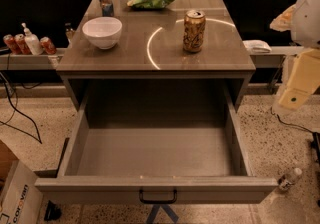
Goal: Close top drawer
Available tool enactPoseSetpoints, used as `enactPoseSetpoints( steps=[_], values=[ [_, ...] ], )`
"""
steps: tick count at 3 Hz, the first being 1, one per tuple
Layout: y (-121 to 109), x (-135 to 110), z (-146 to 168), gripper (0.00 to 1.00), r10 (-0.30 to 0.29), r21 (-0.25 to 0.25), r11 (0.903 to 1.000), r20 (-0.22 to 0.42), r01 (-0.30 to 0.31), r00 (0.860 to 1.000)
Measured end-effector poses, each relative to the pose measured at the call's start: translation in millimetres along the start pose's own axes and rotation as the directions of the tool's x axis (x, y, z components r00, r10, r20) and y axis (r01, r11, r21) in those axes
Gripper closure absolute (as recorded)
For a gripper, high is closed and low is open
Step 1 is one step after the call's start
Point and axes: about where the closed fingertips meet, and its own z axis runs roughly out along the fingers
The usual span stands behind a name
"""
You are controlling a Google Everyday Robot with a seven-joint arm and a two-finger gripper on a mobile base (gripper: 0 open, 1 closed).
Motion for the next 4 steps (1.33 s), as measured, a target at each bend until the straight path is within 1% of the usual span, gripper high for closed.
enactPoseSetpoints(
  steps=[1, 2, 3, 4],
  values=[
    [0, 0, 0, 0.0, 0.0, 0.0, 1.0, 0.0, 0.0, 1.0],
    [0, -1, -2, 0.14, -0.001, 0.009, 1.0, 0.003, 0.001, 1.0],
    [8, -5, 1, 0.37, -0.036, -0.007, 0.9993, 0.016, 0.036, 0.999],
    [23, -5, 8, 0.61, -0.076, -0.059, 0.9951, 0.052, 0.079, 0.996]
  ],
)
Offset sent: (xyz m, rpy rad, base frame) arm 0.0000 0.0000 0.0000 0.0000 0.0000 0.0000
